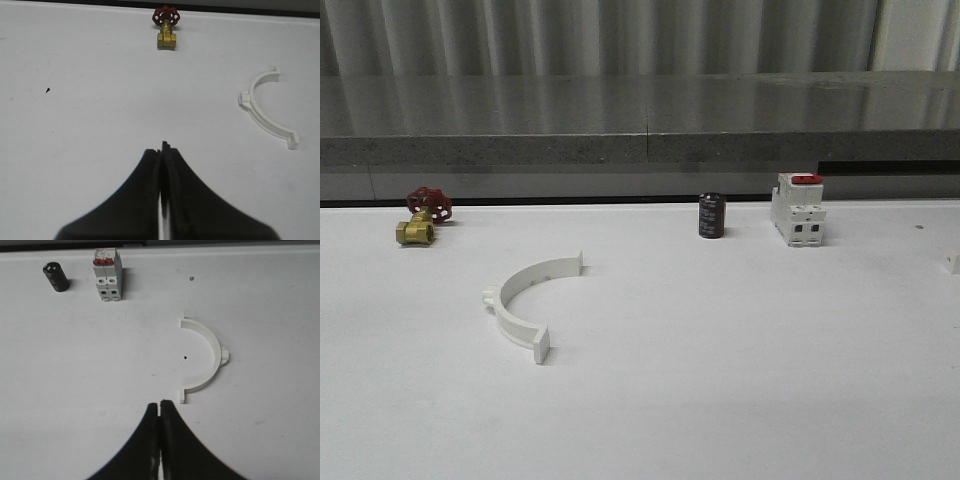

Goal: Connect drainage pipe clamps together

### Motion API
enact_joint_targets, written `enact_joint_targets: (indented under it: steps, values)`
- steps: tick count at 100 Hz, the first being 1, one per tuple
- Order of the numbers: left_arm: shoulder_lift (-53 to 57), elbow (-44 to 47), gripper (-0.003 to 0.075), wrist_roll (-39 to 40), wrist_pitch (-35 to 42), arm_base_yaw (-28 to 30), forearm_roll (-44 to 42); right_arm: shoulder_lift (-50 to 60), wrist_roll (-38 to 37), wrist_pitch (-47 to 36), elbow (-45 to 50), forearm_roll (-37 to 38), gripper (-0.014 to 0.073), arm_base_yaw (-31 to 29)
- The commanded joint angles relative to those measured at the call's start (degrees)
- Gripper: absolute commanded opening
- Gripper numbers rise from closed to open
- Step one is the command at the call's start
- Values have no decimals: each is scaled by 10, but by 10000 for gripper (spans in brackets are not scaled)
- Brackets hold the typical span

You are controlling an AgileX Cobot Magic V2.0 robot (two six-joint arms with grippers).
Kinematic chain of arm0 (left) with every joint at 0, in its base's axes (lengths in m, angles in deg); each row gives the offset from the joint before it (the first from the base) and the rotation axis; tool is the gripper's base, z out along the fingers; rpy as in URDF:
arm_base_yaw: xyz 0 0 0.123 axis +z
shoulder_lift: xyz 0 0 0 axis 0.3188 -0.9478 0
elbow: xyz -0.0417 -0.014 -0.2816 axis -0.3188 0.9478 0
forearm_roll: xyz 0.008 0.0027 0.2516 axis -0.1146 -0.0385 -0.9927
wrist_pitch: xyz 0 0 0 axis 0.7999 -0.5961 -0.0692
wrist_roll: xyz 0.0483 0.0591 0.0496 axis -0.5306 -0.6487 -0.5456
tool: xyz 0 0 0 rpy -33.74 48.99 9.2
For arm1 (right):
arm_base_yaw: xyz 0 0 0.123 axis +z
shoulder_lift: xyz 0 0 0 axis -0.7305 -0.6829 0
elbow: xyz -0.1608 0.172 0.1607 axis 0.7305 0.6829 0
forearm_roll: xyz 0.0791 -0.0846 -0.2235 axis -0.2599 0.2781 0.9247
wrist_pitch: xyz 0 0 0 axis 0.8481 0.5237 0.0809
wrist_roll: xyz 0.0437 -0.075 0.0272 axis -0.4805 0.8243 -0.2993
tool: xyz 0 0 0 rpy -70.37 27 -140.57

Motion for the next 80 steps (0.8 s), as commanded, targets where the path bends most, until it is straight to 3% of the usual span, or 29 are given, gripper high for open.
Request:
enact_joint_targets:
  steps: [1,8,15,27,37,62,80]
  values:
    - [-2,-16,-20,-1,38,0,7,-35,2,-38,-24,0,-62,-2]
    - [-2,-16,-20,-1,38,0,7,-57,2,-26,-24,0,-46,-2]
    - [-2,-16,-20,-1,38,0,7,-74,2,-7,-24,-1,32,-2]
    - [-2,-16,-20,-1,38,0,7,-87,2,6,-24,-2,287,-2]
    - [-2,-16,-20,-1,38,0,7,-90,2,3,-24,-3,421,-2]
    - [-2,-16,-20,-1,38,0,7,-187,16,42,-115,-18,428,-4]
    - [-2,-16,-20,-1,38,0,7,-286,61,58,-180,-29,428,-46]
